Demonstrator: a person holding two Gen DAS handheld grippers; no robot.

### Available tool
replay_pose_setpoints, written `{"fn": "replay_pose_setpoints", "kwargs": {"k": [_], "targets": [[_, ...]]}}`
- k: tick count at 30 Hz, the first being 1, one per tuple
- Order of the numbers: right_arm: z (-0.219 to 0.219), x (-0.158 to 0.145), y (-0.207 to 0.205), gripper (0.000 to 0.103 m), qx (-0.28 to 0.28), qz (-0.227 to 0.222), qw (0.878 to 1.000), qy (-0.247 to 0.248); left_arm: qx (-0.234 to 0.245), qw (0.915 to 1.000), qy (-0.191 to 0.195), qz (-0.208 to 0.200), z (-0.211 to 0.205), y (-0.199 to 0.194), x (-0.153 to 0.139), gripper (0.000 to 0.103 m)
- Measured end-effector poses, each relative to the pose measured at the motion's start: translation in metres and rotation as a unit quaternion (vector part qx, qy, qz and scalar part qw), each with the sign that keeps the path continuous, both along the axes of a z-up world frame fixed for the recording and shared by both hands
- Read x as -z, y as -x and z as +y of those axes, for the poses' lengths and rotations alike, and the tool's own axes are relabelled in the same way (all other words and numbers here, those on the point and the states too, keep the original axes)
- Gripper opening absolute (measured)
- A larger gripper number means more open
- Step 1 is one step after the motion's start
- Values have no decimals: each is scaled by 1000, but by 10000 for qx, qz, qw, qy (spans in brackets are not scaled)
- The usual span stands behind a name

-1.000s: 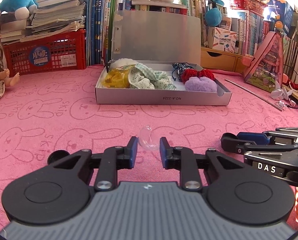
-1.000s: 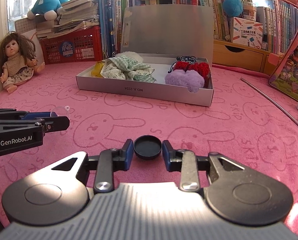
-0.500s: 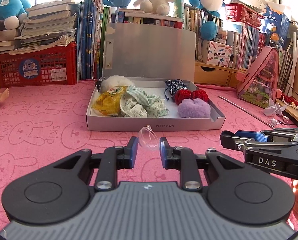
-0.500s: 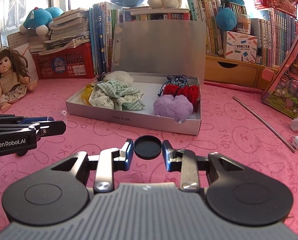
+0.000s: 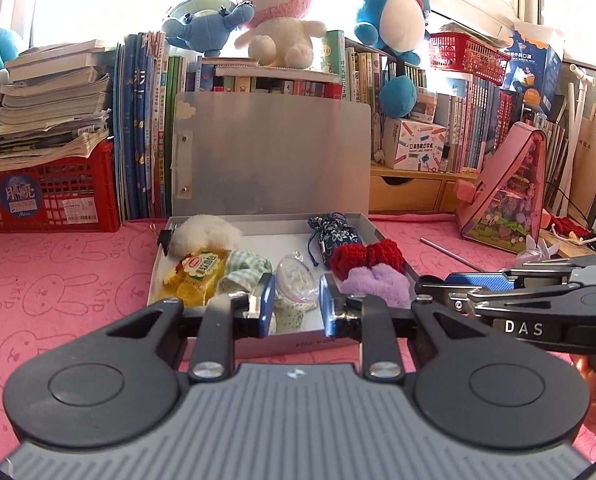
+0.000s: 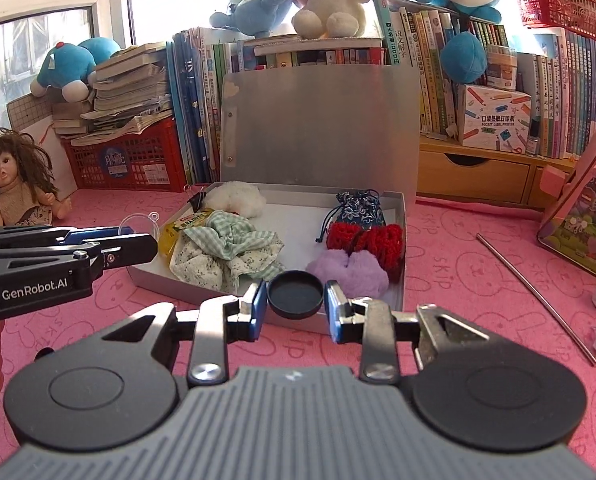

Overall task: Organize objects
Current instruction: 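Carry the dome in the left tool and the lid in the right tool into the box, then open the left tool to release the dome while the right tool releases the lid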

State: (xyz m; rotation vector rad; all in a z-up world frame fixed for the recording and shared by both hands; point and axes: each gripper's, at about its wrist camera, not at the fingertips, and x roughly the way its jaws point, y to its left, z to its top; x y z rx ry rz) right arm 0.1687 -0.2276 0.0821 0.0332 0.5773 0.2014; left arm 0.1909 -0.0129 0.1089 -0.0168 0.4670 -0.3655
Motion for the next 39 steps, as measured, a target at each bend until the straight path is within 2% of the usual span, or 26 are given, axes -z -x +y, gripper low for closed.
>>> {"fn": "replay_pose_setpoints", "kwargs": {"k": [6, 10, 16, 19, 26, 30, 39], "targets": [[-8, -11, -34, 35, 13, 121, 9997, -206, 133, 9997, 170, 60, -7, -36, -10, 28], [-13, -15, -62, 35, 29, 322, 9989, -342, 147, 9990, 326, 252, -11, -68, -10, 28], [-20, -11, -105, 35, 51, 701, 9955, -637, 41, 9987, 347, 367, -18, -118, -1, 28], [-21, -2, -129, 35, 170, 838, 9937, -719, -45, 9962, 632, 590, -23, -146, 14, 28], [-29, 17, -176, 35, 523, 1209, 9843, -1178, -279, 9948, 397, 899, -35, -190, 41, 28], [-24, 26, -199, 36, 572, 1311, 9824, -1201, -326, 9949, 59, 957, -39, -209, 52, 28], [-10, 48, -231, 36, 522, 1471, 9810, -1153, -465, 9911, -267, 1220, -35, -235, 81, 28]]}}
